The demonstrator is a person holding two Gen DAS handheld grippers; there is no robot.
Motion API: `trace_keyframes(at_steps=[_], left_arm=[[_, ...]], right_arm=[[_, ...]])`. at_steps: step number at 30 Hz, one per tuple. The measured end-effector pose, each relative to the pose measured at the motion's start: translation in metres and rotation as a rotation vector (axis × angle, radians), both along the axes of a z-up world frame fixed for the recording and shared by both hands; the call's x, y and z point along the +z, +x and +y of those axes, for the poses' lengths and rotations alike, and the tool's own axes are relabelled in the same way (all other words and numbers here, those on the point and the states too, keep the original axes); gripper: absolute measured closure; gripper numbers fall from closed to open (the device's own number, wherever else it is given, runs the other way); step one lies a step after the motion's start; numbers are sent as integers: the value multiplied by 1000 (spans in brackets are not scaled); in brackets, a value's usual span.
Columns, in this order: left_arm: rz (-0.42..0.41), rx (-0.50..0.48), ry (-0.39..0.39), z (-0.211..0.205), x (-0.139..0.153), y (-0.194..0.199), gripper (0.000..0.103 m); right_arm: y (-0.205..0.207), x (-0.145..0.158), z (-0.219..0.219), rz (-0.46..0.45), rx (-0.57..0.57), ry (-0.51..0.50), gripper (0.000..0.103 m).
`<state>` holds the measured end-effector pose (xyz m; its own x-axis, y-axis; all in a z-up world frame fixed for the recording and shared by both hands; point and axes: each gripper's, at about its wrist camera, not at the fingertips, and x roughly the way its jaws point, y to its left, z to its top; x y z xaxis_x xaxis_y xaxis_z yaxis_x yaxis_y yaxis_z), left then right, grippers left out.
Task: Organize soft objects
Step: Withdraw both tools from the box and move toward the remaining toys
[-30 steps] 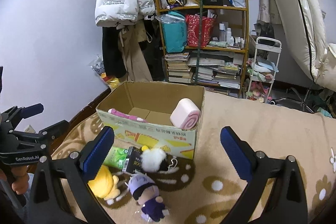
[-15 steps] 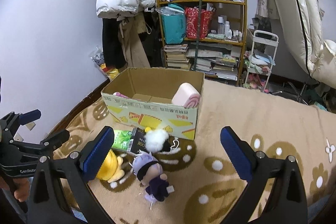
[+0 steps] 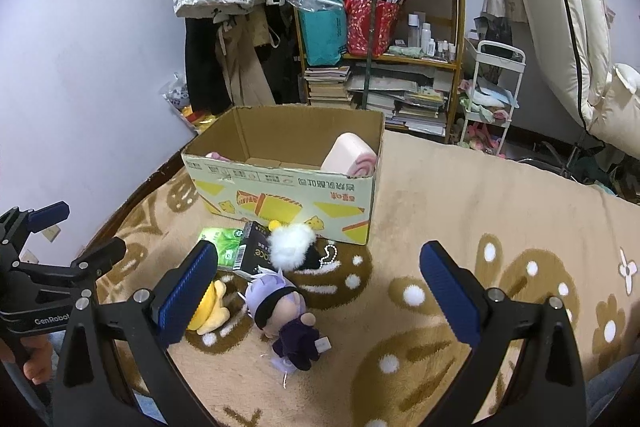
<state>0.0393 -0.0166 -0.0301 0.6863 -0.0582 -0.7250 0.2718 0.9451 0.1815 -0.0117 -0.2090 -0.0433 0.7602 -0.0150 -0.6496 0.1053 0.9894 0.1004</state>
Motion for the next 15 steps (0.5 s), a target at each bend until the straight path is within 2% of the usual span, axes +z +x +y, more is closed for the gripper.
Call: trace_keyframes(at_steps=[15], left_arm=[[78,33,27,-5,-33,23,5]], right_arm=[[29,-30,10,124,3,-36,0]])
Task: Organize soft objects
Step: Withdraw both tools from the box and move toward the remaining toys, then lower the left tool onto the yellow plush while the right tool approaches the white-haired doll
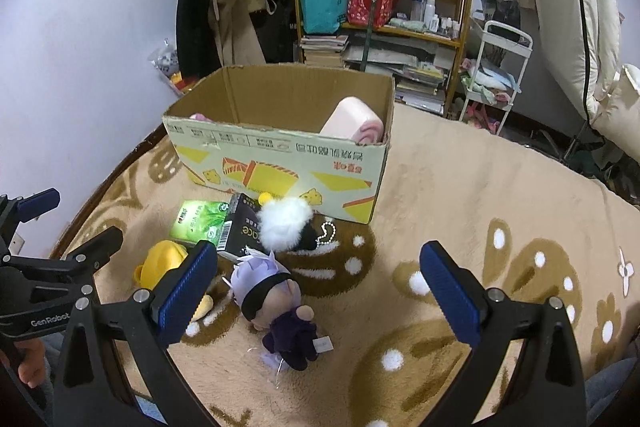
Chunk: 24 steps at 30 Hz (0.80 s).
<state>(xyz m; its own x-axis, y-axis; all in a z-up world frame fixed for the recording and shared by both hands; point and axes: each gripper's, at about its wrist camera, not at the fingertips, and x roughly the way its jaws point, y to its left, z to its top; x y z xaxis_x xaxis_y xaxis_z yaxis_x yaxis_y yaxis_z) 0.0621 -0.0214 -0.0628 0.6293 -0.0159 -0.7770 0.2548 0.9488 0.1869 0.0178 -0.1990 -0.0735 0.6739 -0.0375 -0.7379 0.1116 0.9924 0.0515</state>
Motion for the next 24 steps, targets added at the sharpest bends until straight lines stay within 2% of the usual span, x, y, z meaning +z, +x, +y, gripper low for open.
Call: trace_keyframes(at_steps=[21,24], left_arm=[[114,-39,68,-26,-44,18,5],[143,-49,57,-29,-51,18,4]], right_arm=[[30,-34,-5,127,-5,-4,0],[32,-39,-3,142,-5,-18,0]])
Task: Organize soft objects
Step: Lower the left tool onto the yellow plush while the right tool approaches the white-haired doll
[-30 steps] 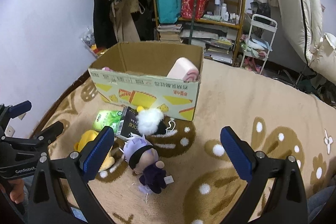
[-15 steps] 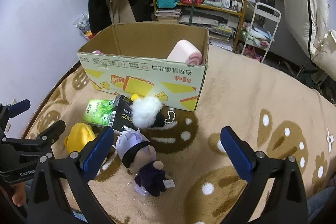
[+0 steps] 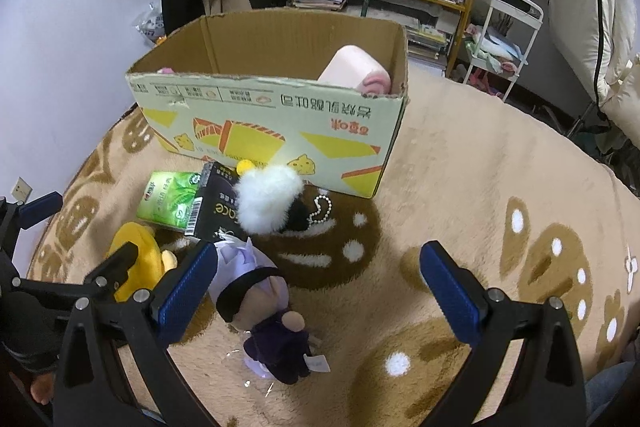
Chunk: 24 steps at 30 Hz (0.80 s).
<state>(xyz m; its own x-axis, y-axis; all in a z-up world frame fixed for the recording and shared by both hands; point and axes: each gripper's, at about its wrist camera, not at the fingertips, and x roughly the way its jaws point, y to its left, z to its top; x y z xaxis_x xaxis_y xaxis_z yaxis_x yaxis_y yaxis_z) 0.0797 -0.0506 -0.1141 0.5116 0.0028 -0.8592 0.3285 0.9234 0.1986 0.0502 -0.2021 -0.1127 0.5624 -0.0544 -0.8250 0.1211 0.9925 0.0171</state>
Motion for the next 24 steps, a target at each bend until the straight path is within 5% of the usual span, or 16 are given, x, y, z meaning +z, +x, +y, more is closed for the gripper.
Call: trace_keyframes(at_steps=[24], left_arm=[[102,-72,-16,-17,-21,-5,4]], right_arm=[[6,-27,12,110,37,5,0]])
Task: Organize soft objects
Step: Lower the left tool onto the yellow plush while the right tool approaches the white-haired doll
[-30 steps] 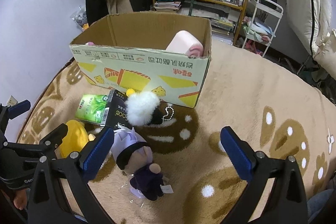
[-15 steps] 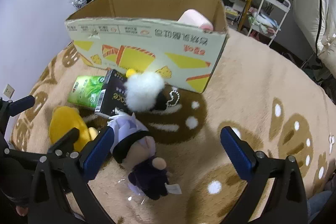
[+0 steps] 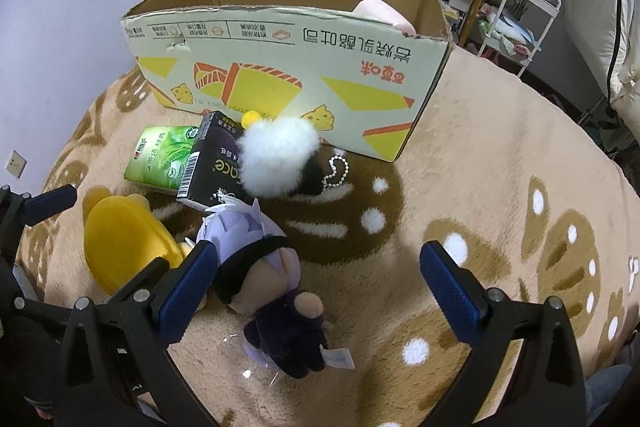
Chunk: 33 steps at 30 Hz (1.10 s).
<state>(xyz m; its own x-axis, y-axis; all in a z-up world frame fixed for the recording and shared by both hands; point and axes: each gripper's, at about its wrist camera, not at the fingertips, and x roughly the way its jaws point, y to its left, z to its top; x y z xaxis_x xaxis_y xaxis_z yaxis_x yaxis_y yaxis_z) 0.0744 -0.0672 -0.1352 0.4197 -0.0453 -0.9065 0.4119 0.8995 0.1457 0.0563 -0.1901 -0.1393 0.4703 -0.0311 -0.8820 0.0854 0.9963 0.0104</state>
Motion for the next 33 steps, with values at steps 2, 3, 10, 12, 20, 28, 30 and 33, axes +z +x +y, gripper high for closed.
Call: trace_keyframes(at_steps=[2,3,10,12,20,28,30,33], left_arm=[[10,-3,-3,0,-2,1,4],[12,-4,-4,0,-3,0,4],[36,4,-21,1,-9,2,1],[44,7,-27,3,-10,4,1],[74,17,-55,7,-14,9,1],[112,21,-82,7,-21,12,0],[127,21,-92,8,-24,14,0],[143,19,-102,8,-27,14,0]], right_arm=[[1,-2,1,10,6,13,0],[2,-3,1,15,9,22,0],[2,-6,5,25,21,53,0],[2,-7,3,33,20,66,7],[2,-13,2,49,29,129,17],[4,-18,5,60,38,162,19],[5,-21,6,66,42,176,22],[6,-22,10,70,59,201,33]])
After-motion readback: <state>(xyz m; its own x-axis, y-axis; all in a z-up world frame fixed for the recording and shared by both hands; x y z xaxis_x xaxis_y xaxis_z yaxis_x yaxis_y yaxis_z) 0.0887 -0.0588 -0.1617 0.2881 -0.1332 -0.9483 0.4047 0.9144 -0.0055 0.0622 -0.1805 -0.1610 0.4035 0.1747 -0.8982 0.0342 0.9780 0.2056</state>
